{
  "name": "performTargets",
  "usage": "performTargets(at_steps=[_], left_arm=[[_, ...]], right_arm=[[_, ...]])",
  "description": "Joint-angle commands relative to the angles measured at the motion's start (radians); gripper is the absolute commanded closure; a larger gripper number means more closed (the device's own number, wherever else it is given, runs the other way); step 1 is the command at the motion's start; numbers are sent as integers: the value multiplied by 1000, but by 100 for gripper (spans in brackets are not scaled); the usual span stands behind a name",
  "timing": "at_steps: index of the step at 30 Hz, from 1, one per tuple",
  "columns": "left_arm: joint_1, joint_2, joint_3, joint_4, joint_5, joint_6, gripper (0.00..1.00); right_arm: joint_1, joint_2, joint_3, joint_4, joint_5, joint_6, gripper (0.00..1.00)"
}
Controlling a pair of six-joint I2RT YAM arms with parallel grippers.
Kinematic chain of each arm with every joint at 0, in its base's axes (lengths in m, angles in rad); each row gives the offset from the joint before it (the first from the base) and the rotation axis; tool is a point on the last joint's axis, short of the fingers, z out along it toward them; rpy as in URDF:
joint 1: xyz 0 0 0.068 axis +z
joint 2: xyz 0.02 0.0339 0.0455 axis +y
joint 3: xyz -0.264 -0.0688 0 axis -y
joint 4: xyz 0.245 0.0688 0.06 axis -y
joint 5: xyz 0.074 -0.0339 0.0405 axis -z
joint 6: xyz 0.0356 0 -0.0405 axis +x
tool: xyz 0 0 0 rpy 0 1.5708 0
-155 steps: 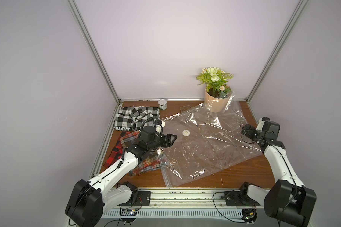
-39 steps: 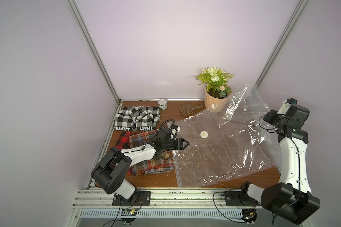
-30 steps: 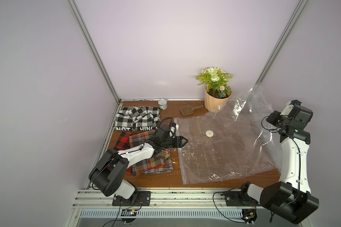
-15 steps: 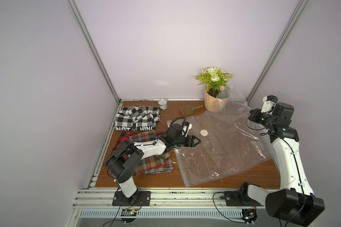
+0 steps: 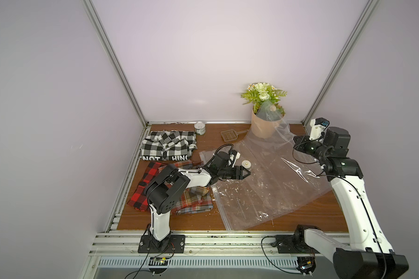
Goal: Take the shirt out of the vacuum bag
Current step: Adjust the vacuum bag at the center of the board.
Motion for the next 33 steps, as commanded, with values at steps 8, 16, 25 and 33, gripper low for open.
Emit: performTargets(at_steps=[8, 16, 25, 33], left_arm=[[-12, 80, 24, 45, 12, -4, 31], [-12, 107, 21, 41, 4, 7, 32], [-12, 54, -6, 44, 5, 13, 32], [-7, -163, -60, -75, -63, 45, 32]], right_arm=[[124, -60, -26, 62, -47, 159, 100], [293, -88, -156, 182, -12, 273, 100], [456, -49, -240, 310, 61, 363, 100], [533, -27, -277, 359, 130, 400, 100]])
